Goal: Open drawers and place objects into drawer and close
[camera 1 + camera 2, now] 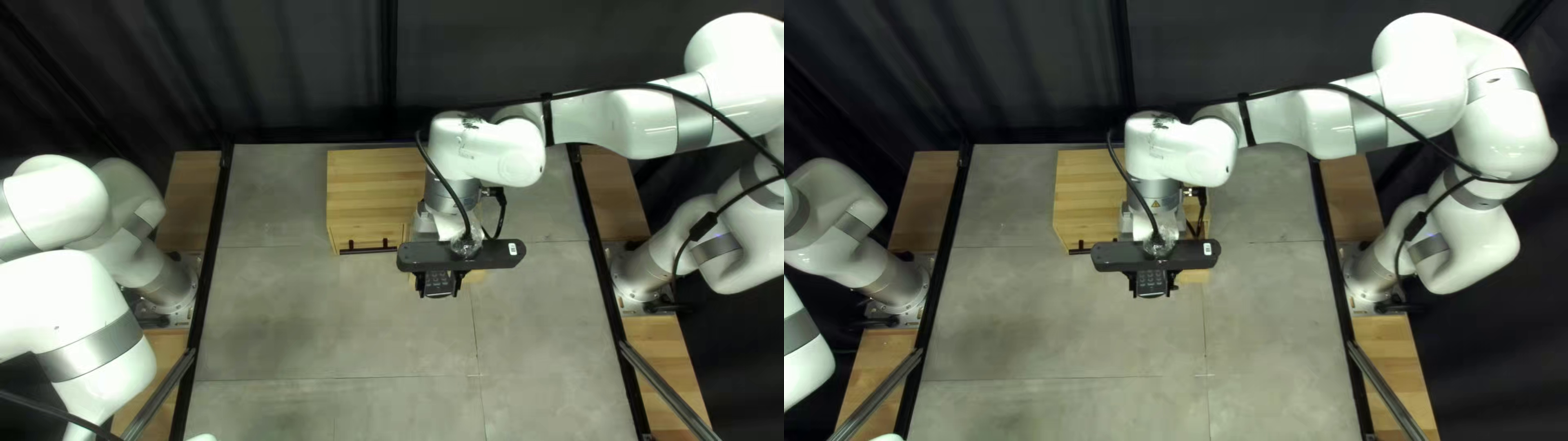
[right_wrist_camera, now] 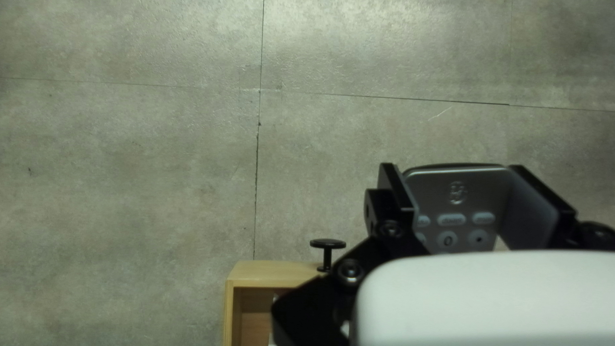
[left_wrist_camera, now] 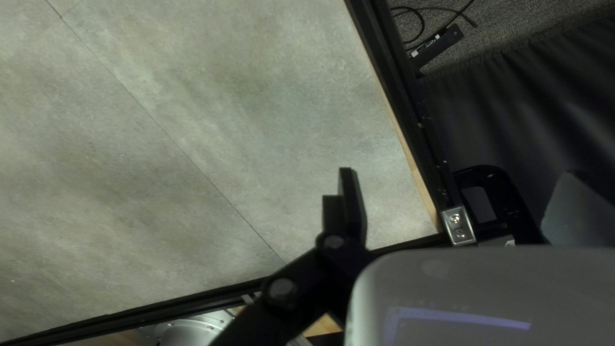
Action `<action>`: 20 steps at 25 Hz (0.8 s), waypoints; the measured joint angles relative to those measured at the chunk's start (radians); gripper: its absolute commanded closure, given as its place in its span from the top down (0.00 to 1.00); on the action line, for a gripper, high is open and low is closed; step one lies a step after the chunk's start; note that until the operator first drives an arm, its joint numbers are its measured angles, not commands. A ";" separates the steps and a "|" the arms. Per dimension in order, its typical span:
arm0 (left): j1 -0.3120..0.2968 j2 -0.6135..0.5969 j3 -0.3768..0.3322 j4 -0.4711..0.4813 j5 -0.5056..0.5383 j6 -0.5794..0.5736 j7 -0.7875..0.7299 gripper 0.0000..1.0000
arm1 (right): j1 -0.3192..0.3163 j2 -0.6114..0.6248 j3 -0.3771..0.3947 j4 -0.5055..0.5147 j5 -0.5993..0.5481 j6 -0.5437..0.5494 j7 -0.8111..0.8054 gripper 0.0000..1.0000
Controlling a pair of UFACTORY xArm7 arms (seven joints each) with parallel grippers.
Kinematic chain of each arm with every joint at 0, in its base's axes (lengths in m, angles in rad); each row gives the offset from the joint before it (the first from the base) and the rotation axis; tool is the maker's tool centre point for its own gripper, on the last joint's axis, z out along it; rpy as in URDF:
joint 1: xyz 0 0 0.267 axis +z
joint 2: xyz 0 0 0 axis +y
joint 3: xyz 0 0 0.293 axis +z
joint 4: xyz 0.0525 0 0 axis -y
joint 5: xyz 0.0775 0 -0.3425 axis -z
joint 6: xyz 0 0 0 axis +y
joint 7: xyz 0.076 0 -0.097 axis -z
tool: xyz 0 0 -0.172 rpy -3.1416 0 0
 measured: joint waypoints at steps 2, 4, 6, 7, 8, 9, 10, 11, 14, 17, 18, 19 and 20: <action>0.000 0.000 0.000 0.000 0.000 0.000 0.000 1.00 | -0.005 0.000 -0.004 -0.011 0.018 -0.006 -0.013 0.00; 0.000 0.000 0.000 0.000 0.000 0.000 0.000 1.00 | -0.009 0.002 -0.007 -0.017 0.031 -0.010 -0.021 0.00; 0.000 0.000 0.000 0.000 0.000 0.000 0.000 1.00 | -0.012 0.005 -0.009 -0.020 0.043 -0.013 -0.026 0.00; 0.000 0.000 0.000 0.000 0.000 0.000 0.000 1.00 | -0.013 0.006 -0.009 -0.021 0.047 -0.015 -0.029 0.00; 0.000 0.000 0.000 0.000 0.000 0.000 0.000 1.00 | -0.014 0.008 -0.010 -0.024 0.051 -0.018 -0.032 0.00; 0.000 0.000 0.000 0.000 0.000 0.000 0.000 1.00 | -0.015 0.008 -0.011 -0.027 0.053 -0.021 -0.035 0.00; 0.000 0.000 0.000 0.000 0.000 0.000 0.000 1.00 | -0.016 0.009 -0.011 -0.032 0.056 -0.024 -0.038 0.00; 0.000 0.000 0.000 0.000 0.000 0.000 0.000 1.00 | -0.017 0.009 -0.012 -0.037 0.058 -0.028 -0.042 0.00; 0.000 0.000 0.000 0.000 0.000 0.000 0.000 1.00 | -0.022 0.007 -0.017 -0.055 0.062 -0.042 -0.054 0.00; 0.000 0.000 0.000 0.000 0.000 0.000 0.000 1.00 | -0.026 0.003 -0.021 -0.069 0.063 -0.056 -0.064 0.00; 0.000 0.000 0.000 0.000 0.000 0.000 0.000 1.00 | -0.027 0.001 -0.023 -0.072 0.062 -0.060 -0.067 0.00; 0.000 0.000 0.000 0.000 0.000 0.000 0.000 1.00 | -0.028 0.000 -0.024 -0.074 0.061 -0.062 -0.069 0.00; 0.000 0.000 0.000 0.000 0.000 0.000 0.000 1.00 | -0.029 -0.002 -0.025 -0.076 0.060 -0.064 -0.072 0.00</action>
